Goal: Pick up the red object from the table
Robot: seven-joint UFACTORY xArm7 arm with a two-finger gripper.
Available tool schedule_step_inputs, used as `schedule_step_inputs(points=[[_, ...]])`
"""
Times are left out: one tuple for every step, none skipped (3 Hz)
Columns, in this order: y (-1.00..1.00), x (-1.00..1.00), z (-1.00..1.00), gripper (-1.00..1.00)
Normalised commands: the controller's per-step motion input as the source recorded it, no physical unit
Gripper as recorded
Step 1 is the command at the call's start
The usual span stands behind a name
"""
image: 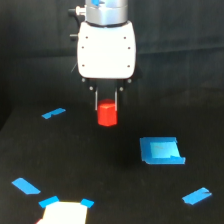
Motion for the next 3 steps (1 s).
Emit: schedule_step_inputs(points=[[0.40, 0.14, -0.08, -1.00], [0.25, -0.07, -0.31, -0.90], [0.27, 0.07, -0.08, -0.67]])
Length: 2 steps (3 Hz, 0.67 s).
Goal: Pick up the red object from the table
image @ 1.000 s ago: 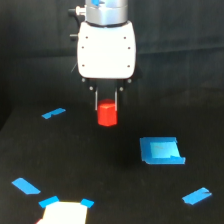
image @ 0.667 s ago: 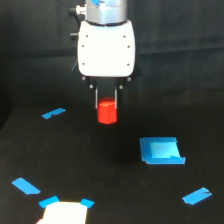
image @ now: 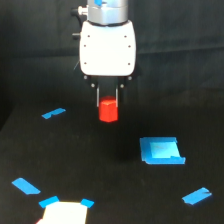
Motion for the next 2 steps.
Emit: schedule_step_inputs(points=[[0.37, -0.08, 0.17, -1.00], [-0.40, -0.09, -0.13, -0.64]])
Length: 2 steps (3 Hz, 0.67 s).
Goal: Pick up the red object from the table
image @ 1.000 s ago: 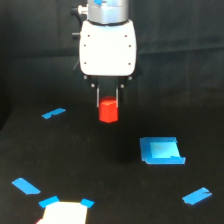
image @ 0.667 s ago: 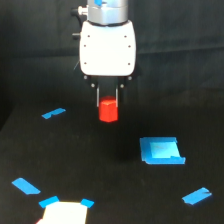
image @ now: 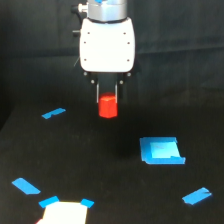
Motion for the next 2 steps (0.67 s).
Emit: schedule_step_inputs(points=[[0.14, -0.30, 0.05, -1.00], [0.08, -0.22, 0.02, -1.00]])
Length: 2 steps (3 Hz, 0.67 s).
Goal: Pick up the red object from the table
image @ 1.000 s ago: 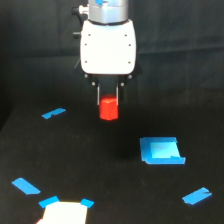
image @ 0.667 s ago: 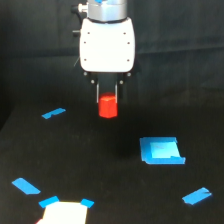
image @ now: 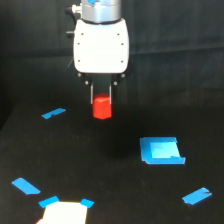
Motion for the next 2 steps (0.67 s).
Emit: schedule_step_inputs(points=[[-0.03, 0.14, -0.08, -0.62], [-0.82, -0.34, -0.11, -0.50]])
